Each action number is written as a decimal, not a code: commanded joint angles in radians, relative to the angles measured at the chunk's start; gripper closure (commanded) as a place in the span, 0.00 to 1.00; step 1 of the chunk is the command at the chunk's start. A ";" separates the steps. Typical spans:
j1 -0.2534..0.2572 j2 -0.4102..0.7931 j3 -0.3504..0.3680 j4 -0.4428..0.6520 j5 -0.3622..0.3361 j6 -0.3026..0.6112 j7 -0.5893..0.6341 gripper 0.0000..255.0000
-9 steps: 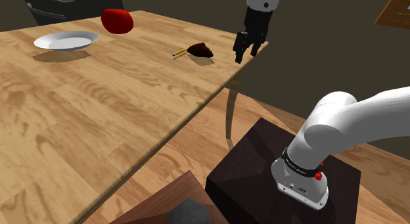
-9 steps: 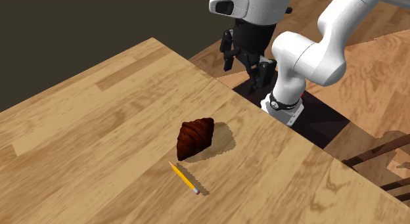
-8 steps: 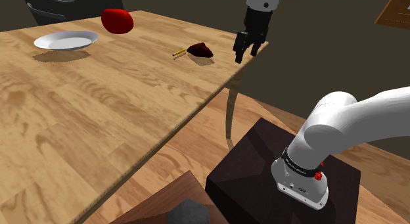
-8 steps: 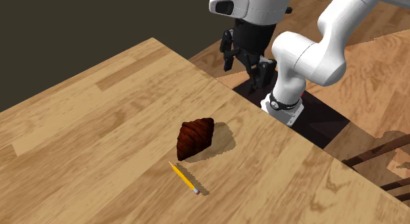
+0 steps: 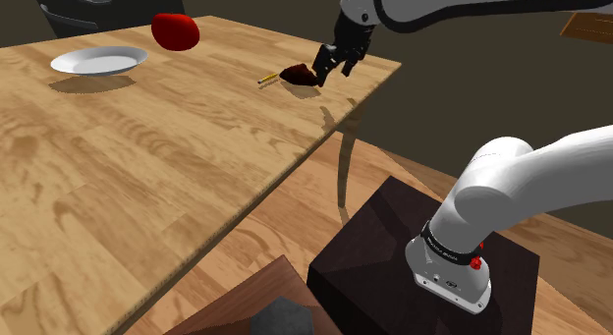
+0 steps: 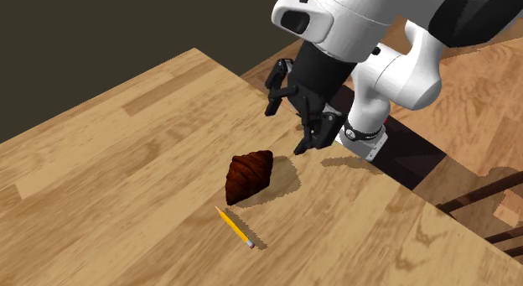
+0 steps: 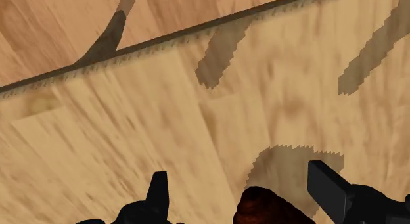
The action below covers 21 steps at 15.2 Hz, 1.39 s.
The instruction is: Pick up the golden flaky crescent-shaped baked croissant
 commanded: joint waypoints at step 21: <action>-0.067 0.092 0.129 -0.083 -0.093 0.406 0.163 1.00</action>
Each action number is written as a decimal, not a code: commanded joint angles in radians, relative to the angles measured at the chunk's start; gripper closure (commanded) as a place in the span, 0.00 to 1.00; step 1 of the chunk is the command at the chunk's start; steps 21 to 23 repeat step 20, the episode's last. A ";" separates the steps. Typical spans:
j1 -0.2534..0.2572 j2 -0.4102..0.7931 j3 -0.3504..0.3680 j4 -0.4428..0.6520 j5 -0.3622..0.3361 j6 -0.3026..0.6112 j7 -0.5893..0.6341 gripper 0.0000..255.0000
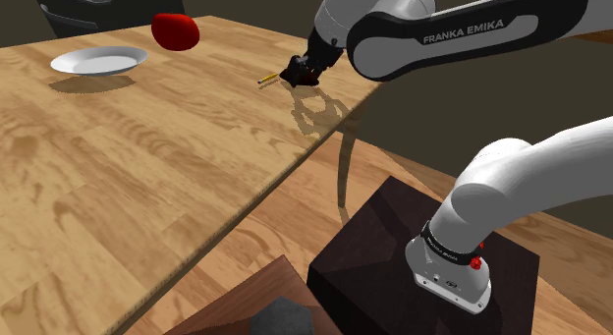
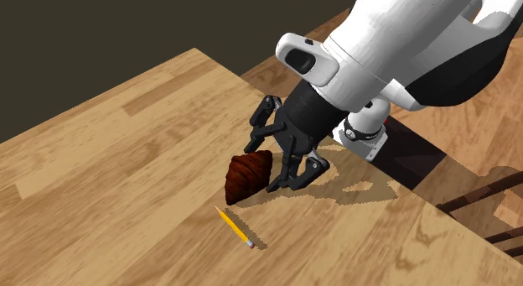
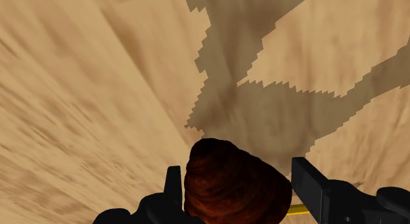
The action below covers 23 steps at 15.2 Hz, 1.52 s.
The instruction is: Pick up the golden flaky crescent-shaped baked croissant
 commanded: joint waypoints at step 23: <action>0.013 -0.012 -0.026 0.191 0.021 -0.203 -0.050 1.00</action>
